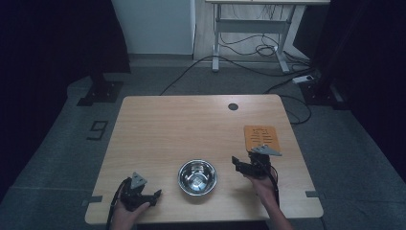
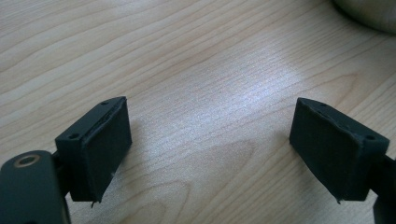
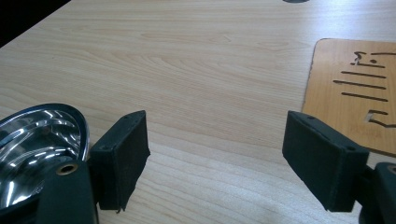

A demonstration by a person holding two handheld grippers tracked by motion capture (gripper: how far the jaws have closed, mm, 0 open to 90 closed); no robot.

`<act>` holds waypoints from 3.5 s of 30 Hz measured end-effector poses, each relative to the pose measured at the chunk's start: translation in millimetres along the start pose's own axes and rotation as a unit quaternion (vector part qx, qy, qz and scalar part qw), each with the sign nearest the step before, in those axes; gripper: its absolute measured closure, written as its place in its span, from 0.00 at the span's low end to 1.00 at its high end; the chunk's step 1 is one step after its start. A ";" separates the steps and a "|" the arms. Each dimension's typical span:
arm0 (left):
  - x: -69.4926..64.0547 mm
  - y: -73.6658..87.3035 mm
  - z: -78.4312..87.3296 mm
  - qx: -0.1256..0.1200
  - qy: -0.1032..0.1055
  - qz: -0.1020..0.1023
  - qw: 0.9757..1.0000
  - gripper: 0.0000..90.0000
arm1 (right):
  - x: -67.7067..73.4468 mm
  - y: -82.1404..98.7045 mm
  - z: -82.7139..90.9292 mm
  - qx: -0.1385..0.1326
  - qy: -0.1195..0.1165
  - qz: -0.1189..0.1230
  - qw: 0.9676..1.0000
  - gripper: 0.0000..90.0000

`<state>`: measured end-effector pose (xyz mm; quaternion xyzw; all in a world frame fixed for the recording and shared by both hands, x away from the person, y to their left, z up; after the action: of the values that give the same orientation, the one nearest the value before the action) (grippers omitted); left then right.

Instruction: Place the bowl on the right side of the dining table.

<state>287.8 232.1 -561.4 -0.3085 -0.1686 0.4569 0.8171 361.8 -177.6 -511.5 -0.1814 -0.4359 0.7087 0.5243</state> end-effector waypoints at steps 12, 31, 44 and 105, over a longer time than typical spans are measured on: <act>0.0 0.0 0.0 0.000 0.000 0.000 1.000 0.14 | 10.5 -3.1 4.4 -0.007 -0.022 0.006 1.000 0.26; 0.0 -0.1 0.0 0.000 0.000 0.000 1.000 0.14 | 30.9 -3.6 5.3 -0.004 -0.055 0.016 0.998 0.26; 0.0 -0.2 -0.2 0.000 0.000 0.000 1.000 0.14 | 45.6 -1.5 1.7 0.004 -0.065 0.039 0.997 0.26; 0.0 -0.4 -0.3 0.001 0.000 -0.001 1.000 0.14 | 84.7 38.1 -50.3 0.126 -0.124 0.057 0.983 0.67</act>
<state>288.2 231.9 -561.4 -0.3079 -0.1684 0.4566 0.8175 342.8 -82.4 -553.2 -0.0494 -0.3933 0.8037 0.4438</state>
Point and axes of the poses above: each handheld gripper's, and its own axes: z roughly backward along the jaws, y roughly out of its underside, x roughly to its left, the point moved 2 cm from there along -z, roughly forward along the jaws, and after that the axes turned 2 degrees about x, right-handed, at the moved point
